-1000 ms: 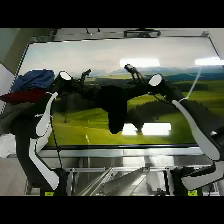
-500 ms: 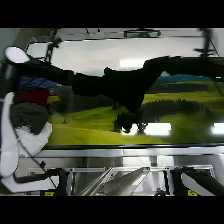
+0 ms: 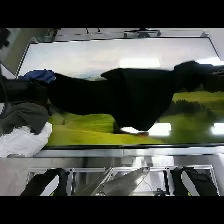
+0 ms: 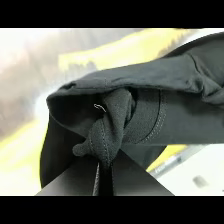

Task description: Fold the shirts.

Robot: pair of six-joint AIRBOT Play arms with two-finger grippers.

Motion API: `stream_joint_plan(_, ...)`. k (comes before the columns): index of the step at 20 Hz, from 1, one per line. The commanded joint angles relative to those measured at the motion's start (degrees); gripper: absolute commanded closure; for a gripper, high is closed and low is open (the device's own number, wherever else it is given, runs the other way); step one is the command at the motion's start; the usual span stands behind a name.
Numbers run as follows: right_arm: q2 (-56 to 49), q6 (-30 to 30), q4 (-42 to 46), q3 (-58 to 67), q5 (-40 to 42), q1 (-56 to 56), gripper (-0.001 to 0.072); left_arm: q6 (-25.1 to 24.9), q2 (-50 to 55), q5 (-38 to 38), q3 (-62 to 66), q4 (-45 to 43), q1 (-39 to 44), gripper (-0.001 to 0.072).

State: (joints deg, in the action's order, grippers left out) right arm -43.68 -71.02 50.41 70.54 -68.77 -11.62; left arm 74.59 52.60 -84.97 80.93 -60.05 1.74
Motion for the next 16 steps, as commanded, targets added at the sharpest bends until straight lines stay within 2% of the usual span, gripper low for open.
stream_joint_plan(1,-3.1,-7.4,3.3,-10.3,-2.4,-0.2,0.0687,-0.1,-1.0,3.9,-13.9,-1.5,1.0,0.0683)
stream_joint_plan(4,-7.9,-8.3,3.4,-19.5,-1.2,-0.2,0.0686,-0.5,3.5,7.7,-23.3,-1.7,3.3,0.0684)
stream_joint_plan(6,-11.2,-4.7,3.3,-23.5,0.5,0.0,0.0686,-1.4,7.5,10.5,-27.6,-1.7,5.6,0.0684)
stream_joint_plan(11,-18.7,13.2,-5.6,-25.5,4.3,0.3,0.0686,-3.6,18.9,21.6,-32.2,-1.8,12.2,0.0684)
stream_joint_plan(12,-19.6,15.4,-6.1,-25.5,6.4,0.3,0.0634,-3.7,21.1,22.4,-31.8,-1.8,13.1,0.0684)
stream_joint_plan(13,-20.1,15.4,-5.4,-25.3,8.7,0.0,0.039,-3.7,23.1,22.2,-31.0,-1.9,13.7,0.0684)
stream_joint_plan(14,-20.2,15.3,-4.4,-24.8,10.1,-0.7,0.0206,-3.7,25.2,21.1,-29.9,-1.9,14.1,0.0684)
stream_joint_plan(16,-19.7,15.3,-2.8,-22.4,9.4,-2.1,0.0198,-4.4,27.8,18.9,-28.0,-1.9,14.3,0.0685)
